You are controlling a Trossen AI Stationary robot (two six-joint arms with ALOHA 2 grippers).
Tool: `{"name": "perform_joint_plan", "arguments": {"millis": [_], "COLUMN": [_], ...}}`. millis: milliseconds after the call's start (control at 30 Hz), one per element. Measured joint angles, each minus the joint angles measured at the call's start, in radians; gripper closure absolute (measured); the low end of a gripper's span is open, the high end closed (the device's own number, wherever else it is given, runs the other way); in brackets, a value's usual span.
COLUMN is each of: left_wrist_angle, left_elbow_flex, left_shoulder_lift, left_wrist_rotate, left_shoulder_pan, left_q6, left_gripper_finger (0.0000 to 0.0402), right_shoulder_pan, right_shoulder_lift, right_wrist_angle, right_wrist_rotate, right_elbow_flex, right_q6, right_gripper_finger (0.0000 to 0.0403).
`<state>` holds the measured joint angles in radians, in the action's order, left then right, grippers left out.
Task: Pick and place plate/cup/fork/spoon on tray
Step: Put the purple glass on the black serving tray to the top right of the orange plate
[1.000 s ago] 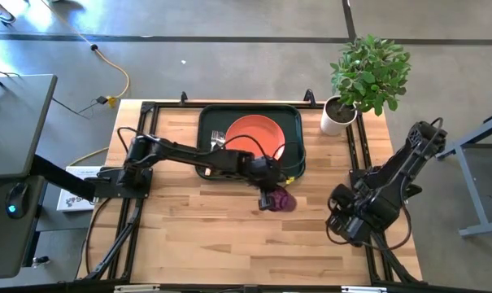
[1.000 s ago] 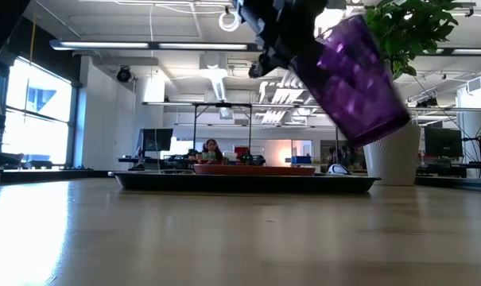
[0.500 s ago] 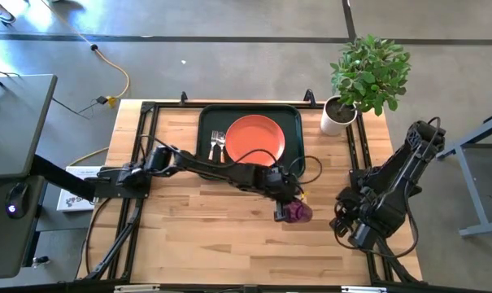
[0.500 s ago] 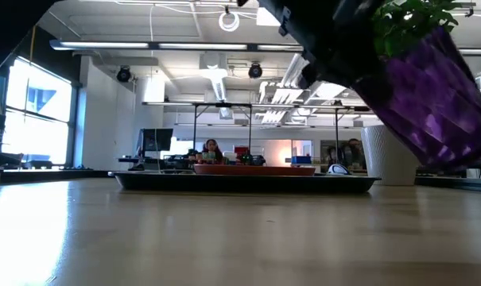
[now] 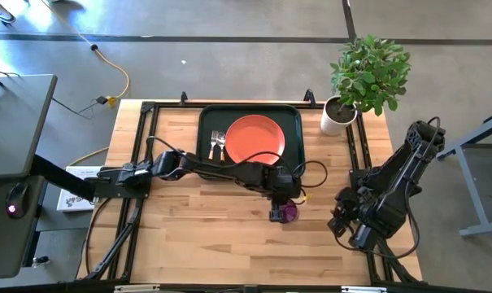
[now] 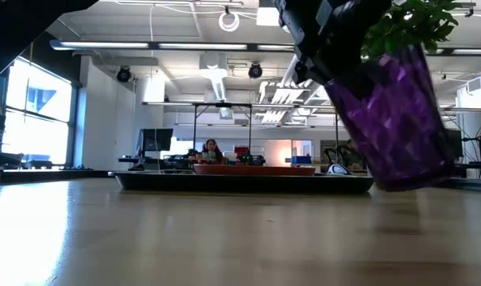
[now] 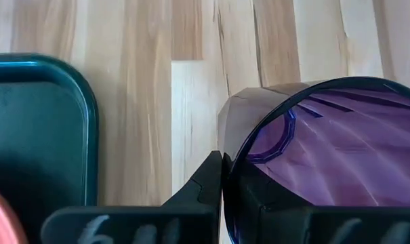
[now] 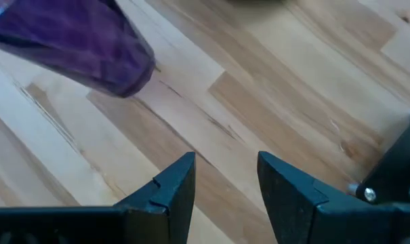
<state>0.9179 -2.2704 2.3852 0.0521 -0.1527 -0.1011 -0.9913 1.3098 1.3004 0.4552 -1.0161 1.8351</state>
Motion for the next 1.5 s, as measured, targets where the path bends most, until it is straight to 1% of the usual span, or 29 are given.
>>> {"name": "perform_joint_plan", "arguments": {"millis": [167, 267, 367, 467, 600, 833, 900, 1000, 1067, 1133, 1233, 1267, 1433, 1500], "left_wrist_angle": [-0.001, -0.01, -0.049, -0.053, -0.073, -0.128, -0.163, -0.173, -0.178, -0.16, -0.171, -0.175, -0.186, -0.214], "left_elbow_flex": [0.004, 0.007, 0.007, 0.007, 0.009, 0.009, 0.009, 0.009, 0.009, 0.008, 0.007, 0.007, 0.014, 0.044], "left_shoulder_lift": [0.0, 0.0, 0.0, 0.0, 0.025, 0.039, 0.039, 0.024, -0.001, -0.028, -0.054, -0.061, -0.115, -0.132], "left_wrist_rotate": [-0.023, -0.023, -0.023, -0.022, -0.022, -0.023, -0.016, 0.01, 0.047, 0.091, 0.149, 0.162, 0.174, 0.187], "left_shoulder_pan": [-0.005, -0.005, -0.005, -0.005, -0.005, -0.003, -0.003, -0.003, -0.008, -0.013, -0.022, -0.024, -0.035, -0.044], "left_q6": [0.001, 0.001, 0.01, 0.036, 0.045, 0.054, 0.081, 0.107, 0.113, 0.117, 0.145, 0.149, 0.158, 0.159], "left_gripper_finger": [0.0395, 0.0388, 0.0373, 0.0356, 0.0333, 0.0307, 0.0303, 0.0299, 0.0298, 0.0298, 0.0298, 0.0298, 0.0298, 0.0298], "right_shoulder_pan": [0.0, 0.0, 0.0, 0.0, 0.0, 0.003, 0.003, 0.003, 0.003, 0.007, 0.012, 0.012, 0.016, 0.039], "right_shoulder_lift": [0.0, 0.0, 0.0, 0.0, 0.0, 0.0, 0.0, 0.0, 0.001, 0.001, 0.003, 0.003, 0.003, 0.003], "right_wrist_angle": [0.0, -0.001, -0.005, -0.007, -0.007, -0.009, -0.007, -0.034, -0.036, -0.035, -0.028, -0.032, -0.113, -0.162], "right_wrist_rotate": [0.024, 0.063, 0.081, 0.09, 0.141, 0.153, 0.224, 0.401, 0.466, 0.486, 0.49, 0.506, 0.644, 0.645], "right_elbow_flex": [0.0, 0.0, 0.0, 0.0, 0.0, -0.001, -0.001, 0.006, 0.012, 0.015, 0.016, 0.016, 0.016, 0.016], "right_q6": [-0.001, -0.003, -0.002, -0.003, -0.008, -0.019, -0.039, -0.064, -0.077, -0.09, -0.104, -0.125, -0.25, -0.321], "right_gripper_finger": [0.0254, 0.0254, 0.0254, 0.0254, 0.0254, 0.0254, 0.0254, 0.0254, 0.0254, 0.0254, 0.0254, 0.0254, 0.0254, 0.0254]}}
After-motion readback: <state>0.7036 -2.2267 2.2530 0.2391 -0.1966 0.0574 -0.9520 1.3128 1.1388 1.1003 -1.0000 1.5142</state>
